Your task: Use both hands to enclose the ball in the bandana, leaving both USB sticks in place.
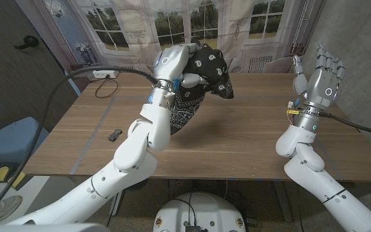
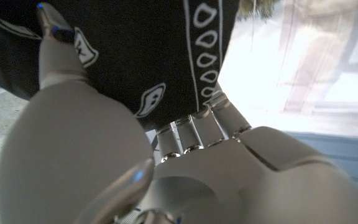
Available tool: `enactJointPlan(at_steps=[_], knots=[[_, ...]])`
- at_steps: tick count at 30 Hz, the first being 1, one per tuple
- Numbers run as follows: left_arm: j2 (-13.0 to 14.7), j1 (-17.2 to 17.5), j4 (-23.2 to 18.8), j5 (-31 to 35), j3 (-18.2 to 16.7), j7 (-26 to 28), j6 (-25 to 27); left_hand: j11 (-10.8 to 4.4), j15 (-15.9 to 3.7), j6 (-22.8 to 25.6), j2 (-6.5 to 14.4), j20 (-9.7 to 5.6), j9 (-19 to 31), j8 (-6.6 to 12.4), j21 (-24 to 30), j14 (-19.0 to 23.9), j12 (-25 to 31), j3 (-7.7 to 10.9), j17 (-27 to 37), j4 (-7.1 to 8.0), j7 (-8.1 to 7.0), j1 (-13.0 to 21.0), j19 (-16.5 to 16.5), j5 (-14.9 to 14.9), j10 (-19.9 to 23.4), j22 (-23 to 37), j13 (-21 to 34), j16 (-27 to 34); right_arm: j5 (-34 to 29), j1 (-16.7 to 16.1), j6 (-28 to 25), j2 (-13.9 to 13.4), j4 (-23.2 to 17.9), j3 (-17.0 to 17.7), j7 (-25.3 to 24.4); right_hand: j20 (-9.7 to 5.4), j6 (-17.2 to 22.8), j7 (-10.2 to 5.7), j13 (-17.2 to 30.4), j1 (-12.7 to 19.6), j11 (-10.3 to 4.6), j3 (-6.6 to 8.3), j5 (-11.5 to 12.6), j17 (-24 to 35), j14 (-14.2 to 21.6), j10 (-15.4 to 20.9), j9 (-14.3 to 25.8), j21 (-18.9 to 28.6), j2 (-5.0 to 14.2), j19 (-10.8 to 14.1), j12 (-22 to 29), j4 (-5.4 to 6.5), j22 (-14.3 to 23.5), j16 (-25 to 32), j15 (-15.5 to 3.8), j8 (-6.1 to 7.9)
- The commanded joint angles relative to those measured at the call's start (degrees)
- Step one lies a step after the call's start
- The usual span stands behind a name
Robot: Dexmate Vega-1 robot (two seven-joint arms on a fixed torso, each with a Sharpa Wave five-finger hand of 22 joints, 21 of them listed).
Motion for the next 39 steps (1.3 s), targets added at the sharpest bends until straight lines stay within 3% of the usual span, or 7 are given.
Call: enactJointPlan(at_steps=[1,9,12,16,21,30,39], knots=[[-4.4,-0.7,-0.1,16.7,-4.2,-9.5,-4.6,-5.42,-4.42,9.0,18.0,-2.54,1.9,1.02,0.6,3.5,-0.5,10.88,0.3,8.36,3.23,15.2,-0.9,0.2,5.0,0.2,0.0,-0.4,1.0,0.1,1.8,-0.6,0.2,-0.3,0.3,0.02,0.4,0.14,0.3,0.0,0.02,0.12,0.0,-0.1,0.0,0.2,0.1,-0.1,-0.12,0.8,-0.1,0.08,0.3,-0.1,-1.45,-0.04],[-7.5,-6.6,2.5,17.1,-5.4,-26.0,-5.3,-5.49,-4.47,9.0,17.9,-1.92,1.7,0.96,0.8,3.4,-1.0,11.20,0.4,8.25,3.30,15.0,-2.1,0.2,5.3,0.2,0.2,-0.9,1.6,-0.2,0.8,-1.0,0.0,-0.4,0.7,0.06,0.3,0.16,0.4,-0.1,-0.13,0.14,0.0,-0.1,0.3,0.2,0.2,-0.3,-0.21,1.0,-0.2,0.07,0.3,-0.1,-1.53,-0.16],[-9.7,-10.4,3.9,19.5,-5.1,-38.4,-4.4,-5.23,-4.48,8.9,17.9,-1.91,1.7,0.89,0.9,3.4,-1.1,11.34,0.5,8.19,3.32,15.0,-2.3,0.2,5.3,0.2,0.2,-1.1,1.8,-0.1,0.9,-1.3,0.0,-0.5,0.8,0.05,0.3,0.14,0.4,0.0,-0.04,0.14,0.0,-0.1,0.2,0.3,0.2,-0.4,-0.28,1.1,-0.2,0.04,0.3,-0.1,-1.44,-0.18],[-10.8,-12.4,5.2,19.2,-5.4,-43.7,-4.3,-5.01,-4.49,8.9,17.9,-1.91,1.7,0.89,1.2,3.5,-1.2,11.49,0.6,8.11,3.61,15.0,-2.4,0.2,5.4,0.2,0.3,-1.2,1.9,0.1,0.7,-1.9,0.1,-0.7,1.5,0.05,0.2,0.10,0.4,0.0,0.01,0.15,0.0,-0.2,0.2,0.2,0.2,-0.4,-0.34,1.4,-0.3,-0.02,0.3,-0.2,-1.51,-0.22],[-12.8,-16.5,7.3,21.0,-5.1,-55.0,-3.3,-4.79,-4.49,9.0,17.8,-1.86,1.9,1.02,1.6,3.6,-1.4,11.74,0.7,7.91,3.79,15.1,-2.3,0.3,5.6,0.2,0.5,-1.4,2.1,0.6,0.8,-2.5,0.3,-0.9,2.1,-0.07,0.2,0.15,0.5,0.0,-0.01,0.13,0.1,-0.2,0.3,0.3,0.2,-0.2,-0.49,2.3,-0.4,-0.08,0.3,-0.2,-1.69,-0.27],[-17.3,-20.2,13.0,25.1,-3.6,-64.6,0.2,-4.45,-4.48,8.8,17.5,-1.82,2.1,1.04,2.3,4.1,-1.8,12.13,1.0,7.67,4.08,15.3,-2.3,0.4,5.8,0.1,0.8,-1.6,2.3,1.0,1.1,-3.6,0.9,-1.1,2.6,-0.05,0.2,0.22,0.6,0.1,0.21,0.14,0.1,-0.3,0.6,0.4,0.2,-0.4,-0.70,2.6,-0.4,-0.24,0.3,-0.2,-1.74,-0.31],[-23.5,-26.2,23.9,29.7,-3.1,-75.6,5.5,-3.91,-4.49,8.6,17.4,-1.86,2.2,0.92,2.9,4.4,-2.0,12.56,1.1,7.52,4.42,15.3,-2.2,0.7,6.0,0.0,1.0,-1.9,2.7,1.5,1.6,-5.1,1.4,-1.5,4.4,0.03,0.2,0.27,0.6,0.3,0.07,0.08,0.2,-0.4,0.5,0.4,0.2,-0.6,-1.12,2.6,-0.5,-0.53,0.4,-0.3,-1.82,-0.32]])
